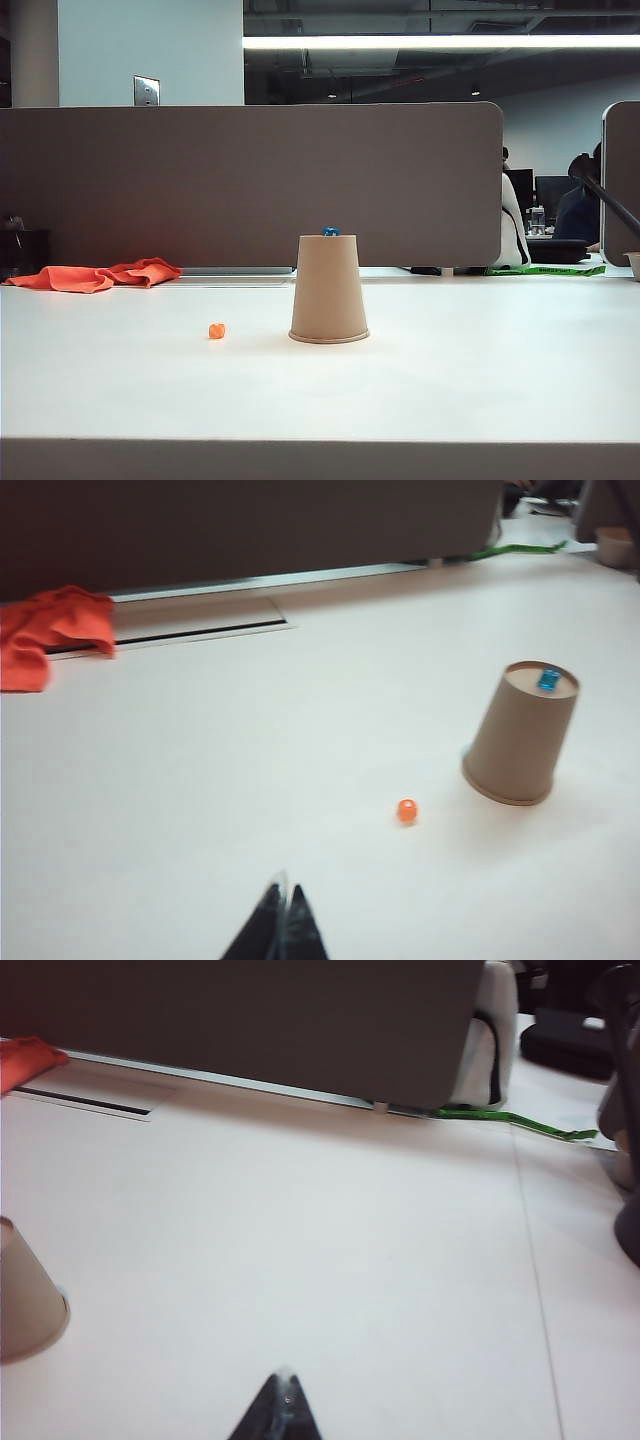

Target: Throw the dice onto the paper cup, compare its value with the values of the other dice on the table, place the die with the higher value on the paper cup, and take no action if both dice have the same value.

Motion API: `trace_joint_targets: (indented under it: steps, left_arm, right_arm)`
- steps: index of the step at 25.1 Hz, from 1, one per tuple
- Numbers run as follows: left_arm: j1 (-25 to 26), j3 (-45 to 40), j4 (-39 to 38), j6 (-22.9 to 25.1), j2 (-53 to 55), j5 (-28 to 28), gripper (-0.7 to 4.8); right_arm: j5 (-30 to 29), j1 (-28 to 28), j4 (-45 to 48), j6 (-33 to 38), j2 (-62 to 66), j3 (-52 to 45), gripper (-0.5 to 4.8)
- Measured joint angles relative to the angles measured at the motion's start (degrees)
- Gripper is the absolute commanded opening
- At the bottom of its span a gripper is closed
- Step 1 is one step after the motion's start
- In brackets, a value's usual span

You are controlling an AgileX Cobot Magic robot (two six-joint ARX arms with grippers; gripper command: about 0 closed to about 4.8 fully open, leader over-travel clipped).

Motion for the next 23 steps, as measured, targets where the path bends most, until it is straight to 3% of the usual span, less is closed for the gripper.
trace_joint_targets:
  steps: [6, 11, 18, 23]
  left_arm:
    - [-1.4, 5.7, 0.2, 4.2, 10.8, 3.4, -0.05]
    - [-9.6, 8.8, 1.2, 10.5, 20.7, 3.2, -0.05]
    - [-22.6, 8.8, 5.0, 13.1, 29.8, -8.3, -0.05]
    - [-23.8, 8.8, 8.8, 12.8, 33.8, -9.8, -0.05]
  right_arm:
    - [1.4, 5.3, -0.9, -2.7, 10.1, 7.2, 0.0]
    - [10.1, 15.0, -0.9, -3.0, 18.1, 10.6, -0.01]
    - [15.0, 27.1, 7.9, -3.0, 28.0, 11.2, -0.01]
    - [15.2, 30.6, 11.0, -2.8, 33.2, 11.6, -0.01]
